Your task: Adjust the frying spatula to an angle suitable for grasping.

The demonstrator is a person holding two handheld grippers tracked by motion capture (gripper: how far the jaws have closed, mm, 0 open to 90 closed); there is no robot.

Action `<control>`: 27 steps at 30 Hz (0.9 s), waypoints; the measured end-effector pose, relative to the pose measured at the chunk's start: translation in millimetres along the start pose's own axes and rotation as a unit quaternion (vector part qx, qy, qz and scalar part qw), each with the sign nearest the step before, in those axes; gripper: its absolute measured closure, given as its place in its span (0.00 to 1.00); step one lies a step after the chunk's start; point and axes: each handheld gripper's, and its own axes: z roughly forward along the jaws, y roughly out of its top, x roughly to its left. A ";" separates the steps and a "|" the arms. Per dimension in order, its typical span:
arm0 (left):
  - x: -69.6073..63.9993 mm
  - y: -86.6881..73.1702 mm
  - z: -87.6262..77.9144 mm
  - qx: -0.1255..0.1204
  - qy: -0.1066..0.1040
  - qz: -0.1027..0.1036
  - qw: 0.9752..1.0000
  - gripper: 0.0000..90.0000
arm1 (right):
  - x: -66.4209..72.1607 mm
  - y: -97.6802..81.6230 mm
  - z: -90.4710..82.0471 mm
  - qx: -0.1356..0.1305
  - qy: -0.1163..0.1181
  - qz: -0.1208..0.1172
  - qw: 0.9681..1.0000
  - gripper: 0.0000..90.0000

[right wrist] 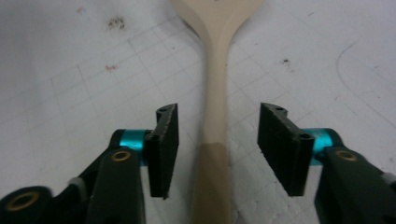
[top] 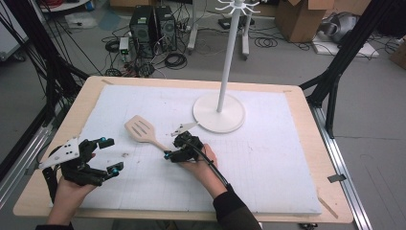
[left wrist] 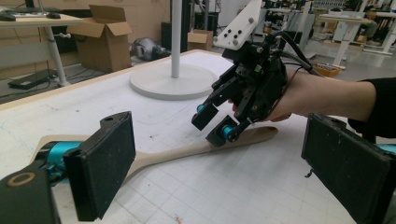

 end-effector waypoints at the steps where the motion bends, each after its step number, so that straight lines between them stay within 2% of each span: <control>1: 0.1 0.1 -0.1 0.000 0.001 0.001 1.000 0.11 | 1.1 0.0 1.5 0.007 -0.004 -0.004 1.000 0.59; 6: 0.0 0.3 -0.2 0.000 0.001 0.001 1.000 0.11 | 2.3 -0.2 3.8 0.026 -0.009 -0.006 1.000 0.62; 9: -0.2 0.0 0.1 0.001 0.002 -0.001 1.000 0.11 | 2.7 -0.6 5.3 0.049 -0.009 -0.010 0.999 0.67; 12: 0.5 -0.8 0.3 0.003 0.002 -0.001 1.000 0.11 | 2.1 0.7 5.2 0.057 -0.008 -0.008 0.998 0.68; 13: 0.6 -0.9 0.3 0.003 0.002 -0.001 1.000 0.11 | 2.5 3.5 6.4 0.067 -0.013 -0.017 0.998 0.69; 14: 0.7 -0.9 0.3 0.004 0.003 0.000 1.000 0.11 | 2.5 3.5 6.4 0.067 -0.013 -0.017 0.998 0.69; 17: 0.5 -0.9 0.6 0.004 0.002 -0.001 1.000 0.11 | 5.6 10.2 8.9 0.093 -0.021 -0.025 0.995 0.69; 20: 0.0 -1.1 1.1 0.005 0.002 -0.003 1.000 0.11 | 3.0 16.7 10.8 0.116 -0.016 -0.015 0.993 0.71; 24: 0.1 -1.2 1.6 0.006 0.001 -0.001 1.000 0.11 | 4.1 19.0 11.8 0.126 -0.017 -0.023 0.992 0.73; 25: 0.0 -1.1 1.6 0.006 0.001 -0.001 1.000 0.11 | 4.0 19.4 11.7 0.126 -0.013 -0.032 0.991 0.80; 27: -0.1 -1.1 1.6 0.007 0.001 -0.001 1.000 0.11 | 4.7 19.6 11.5 0.127 -0.009 -0.034 0.991 0.82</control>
